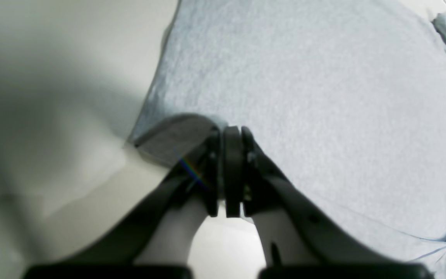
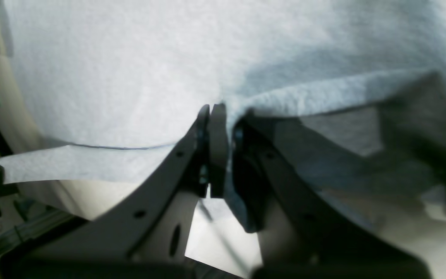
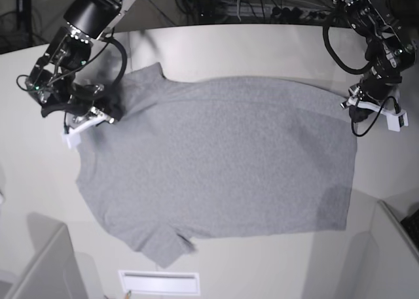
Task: Fold the T-shirt properly
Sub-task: 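Lift the shoulder edge with both grippers and pull it taut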
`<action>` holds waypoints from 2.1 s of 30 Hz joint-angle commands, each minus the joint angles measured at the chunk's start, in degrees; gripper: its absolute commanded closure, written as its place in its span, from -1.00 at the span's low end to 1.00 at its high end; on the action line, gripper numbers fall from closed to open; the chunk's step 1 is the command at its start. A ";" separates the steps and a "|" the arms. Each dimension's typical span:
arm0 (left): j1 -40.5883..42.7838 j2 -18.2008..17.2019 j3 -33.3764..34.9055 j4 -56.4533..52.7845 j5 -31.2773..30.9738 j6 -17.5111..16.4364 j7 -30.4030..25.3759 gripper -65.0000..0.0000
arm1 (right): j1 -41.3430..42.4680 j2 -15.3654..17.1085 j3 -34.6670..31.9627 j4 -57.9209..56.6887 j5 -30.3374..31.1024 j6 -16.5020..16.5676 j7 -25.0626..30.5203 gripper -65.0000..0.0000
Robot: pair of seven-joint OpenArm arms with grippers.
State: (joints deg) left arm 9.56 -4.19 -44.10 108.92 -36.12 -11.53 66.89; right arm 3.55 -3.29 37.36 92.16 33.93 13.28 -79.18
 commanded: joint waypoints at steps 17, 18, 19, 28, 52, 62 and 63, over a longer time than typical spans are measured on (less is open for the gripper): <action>-5.47 0.01 0.36 -6.11 6.71 -0.29 -1.09 1.00 | 10.29 2.45 -0.05 -11.06 1.36 0.04 2.65 1.00; -5.47 0.01 0.36 -5.94 6.80 -0.29 -1.09 1.00 | 10.47 2.54 -0.05 -11.50 1.36 0.04 2.65 1.00; -5.39 0.01 0.36 -5.58 6.80 -0.29 -1.09 1.00 | 10.47 2.54 -0.22 -11.76 1.36 0.04 2.65 1.00; -8.11 0.01 -0.08 -9.80 7.42 -0.29 -1.09 1.00 | 12.93 2.28 -8.05 -13.08 -5.41 0.22 8.10 1.00; -14.27 -0.08 0.10 -15.52 11.11 -0.29 -1.27 1.00 | 16.18 2.63 -8.05 -18.89 -5.49 0.48 14.52 1.00; -16.29 -2.72 0.27 -19.39 11.11 -0.29 -1.27 1.00 | 18.82 2.72 -12.27 -21.96 -5.58 0.66 15.57 1.00; -16.73 -3.07 0.27 -19.74 11.11 -0.29 -1.27 1.00 | 19.00 2.72 -13.41 -22.14 -5.58 0.66 15.84 1.00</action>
State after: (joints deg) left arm -5.85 -6.26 -43.81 88.27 -24.23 -11.92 66.76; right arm 20.71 -0.64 24.10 69.21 26.96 13.45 -64.23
